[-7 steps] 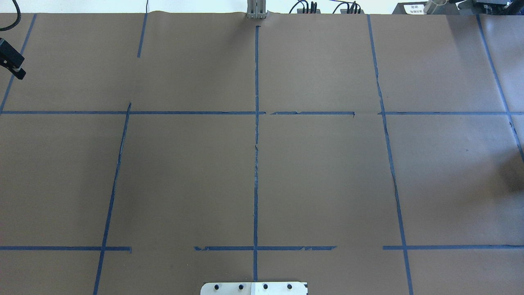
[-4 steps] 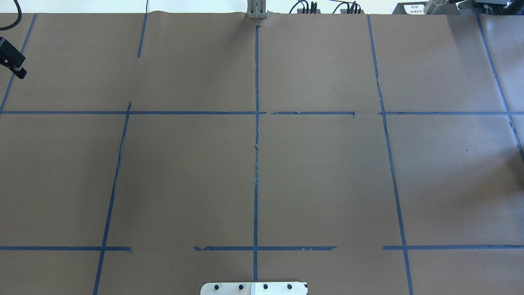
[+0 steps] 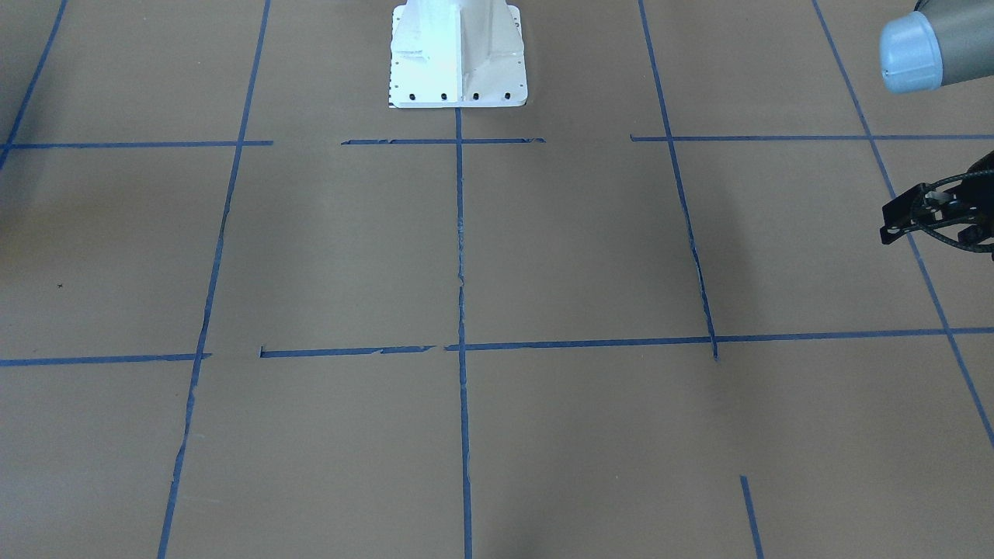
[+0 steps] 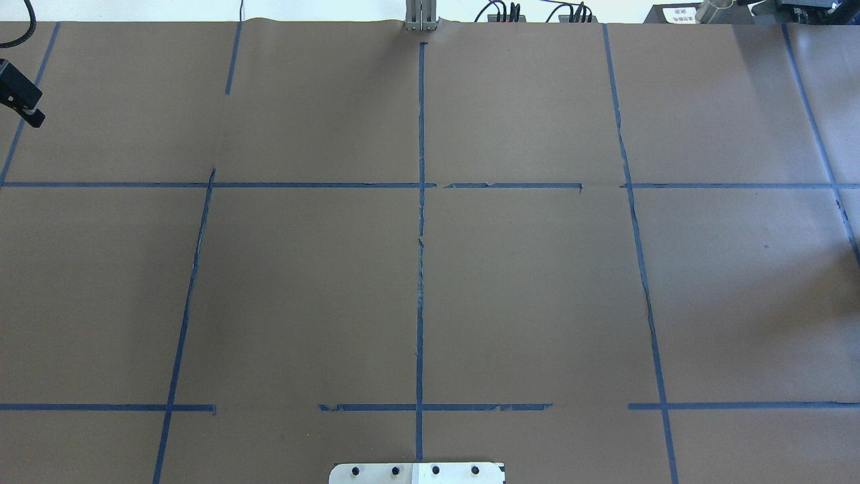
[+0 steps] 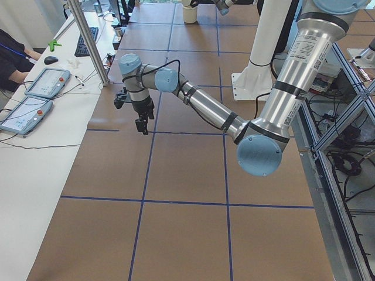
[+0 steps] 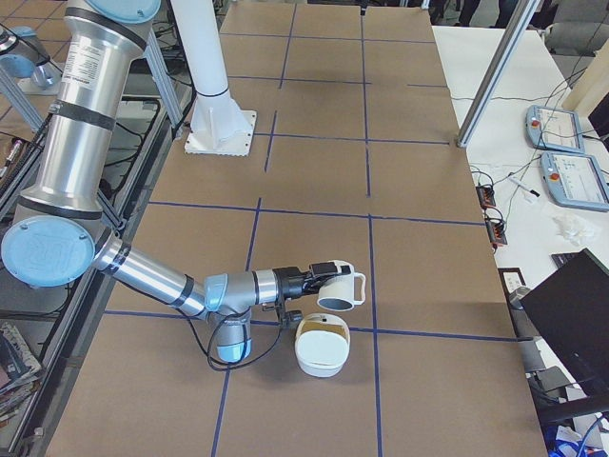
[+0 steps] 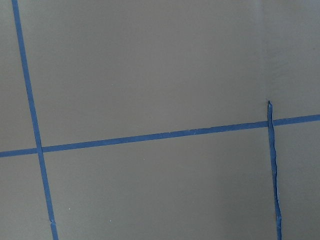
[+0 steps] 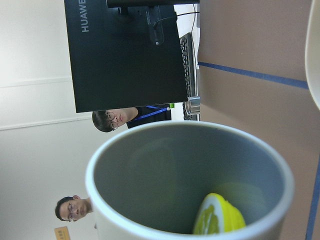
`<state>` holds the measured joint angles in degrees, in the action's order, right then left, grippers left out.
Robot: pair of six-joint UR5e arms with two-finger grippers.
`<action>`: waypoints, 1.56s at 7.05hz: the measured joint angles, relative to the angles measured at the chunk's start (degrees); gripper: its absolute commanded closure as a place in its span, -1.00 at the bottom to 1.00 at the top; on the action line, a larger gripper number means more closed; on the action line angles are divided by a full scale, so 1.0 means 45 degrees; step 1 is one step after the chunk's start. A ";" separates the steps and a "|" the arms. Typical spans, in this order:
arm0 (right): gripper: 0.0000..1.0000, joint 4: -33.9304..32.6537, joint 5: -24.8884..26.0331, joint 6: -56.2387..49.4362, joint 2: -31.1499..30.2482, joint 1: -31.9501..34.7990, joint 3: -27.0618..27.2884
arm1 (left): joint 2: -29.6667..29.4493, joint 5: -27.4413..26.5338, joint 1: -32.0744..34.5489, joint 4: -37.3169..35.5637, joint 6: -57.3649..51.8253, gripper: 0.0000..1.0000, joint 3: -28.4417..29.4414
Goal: Left arm hands cup to right arm to dump lemon
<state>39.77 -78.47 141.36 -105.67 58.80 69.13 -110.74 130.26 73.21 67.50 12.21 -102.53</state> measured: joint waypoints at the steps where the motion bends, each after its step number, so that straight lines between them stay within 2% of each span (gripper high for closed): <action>1: 0.95 0.0105 0.0011 0.1166 0.0084 0.0280 -0.0005 | 0.0000 -0.0001 0.0000 0.0000 0.0001 -1.00 -0.0018; 5: 0.93 0.1125 0.0016 0.5691 0.0083 0.1280 -0.0449 | -0.0001 -0.0001 0.0000 -0.0013 0.0001 -1.00 -0.0073; 7: 0.92 0.1646 0.0012 0.6635 0.0107 0.1356 -0.0977 | 0.0000 -0.0001 0.0000 -0.0019 0.0001 -1.00 -0.0083; 11: 0.93 0.1765 -0.0040 0.7180 0.0103 0.1366 -0.1070 | -0.0009 -0.0001 0.0000 -0.0019 0.0001 -1.00 -0.0087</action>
<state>47.71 -78.65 173.67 -105.20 64.95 64.32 -110.78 130.25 73.21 67.41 12.22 -102.92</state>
